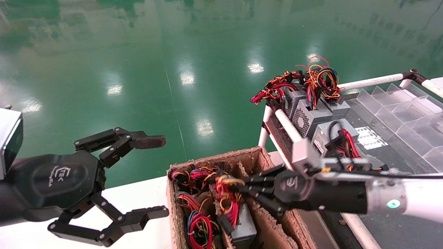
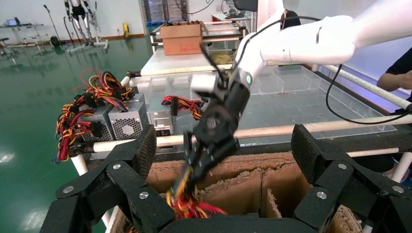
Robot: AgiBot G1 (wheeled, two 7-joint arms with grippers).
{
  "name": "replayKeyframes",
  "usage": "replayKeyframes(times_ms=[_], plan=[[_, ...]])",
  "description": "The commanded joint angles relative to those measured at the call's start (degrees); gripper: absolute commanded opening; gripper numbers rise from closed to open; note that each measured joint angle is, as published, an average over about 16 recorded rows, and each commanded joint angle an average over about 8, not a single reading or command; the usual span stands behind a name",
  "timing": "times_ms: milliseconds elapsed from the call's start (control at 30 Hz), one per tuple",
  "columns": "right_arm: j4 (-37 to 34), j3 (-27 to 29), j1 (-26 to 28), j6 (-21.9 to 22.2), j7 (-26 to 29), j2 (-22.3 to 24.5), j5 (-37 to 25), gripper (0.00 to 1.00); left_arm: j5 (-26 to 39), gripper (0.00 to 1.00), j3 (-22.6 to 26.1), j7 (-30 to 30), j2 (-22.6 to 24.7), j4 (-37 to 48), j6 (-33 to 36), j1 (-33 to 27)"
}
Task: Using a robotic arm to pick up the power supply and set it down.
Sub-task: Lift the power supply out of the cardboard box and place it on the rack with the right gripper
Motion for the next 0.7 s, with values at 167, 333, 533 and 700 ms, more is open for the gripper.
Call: replayKeyframes(times_ms=[167,333,533,700], plan=[[7.84,2.3,0.5,1.23,2.63,3.86,3.22,0.0,0.0,1.0,0.0,0.0,0.0,0.0,0.0,0.0],[14.01,5.2,1.59,4.45,6.78,7.1,6.41,0.0,0.0,1.0,0.0,0.0,0.0,0.0,0.0,0.0],[16.95,8.1,5.31,9.02,9.32,8.86,8.2,0.0,0.0,1.0,0.0,0.0,0.0,0.0,0.0,0.0],[13.97,8.87,10.38,12.6,8.07,7.81,6.58,0.0,0.0,1.0,0.0,0.0,0.0,0.0,0.0,0.0]])
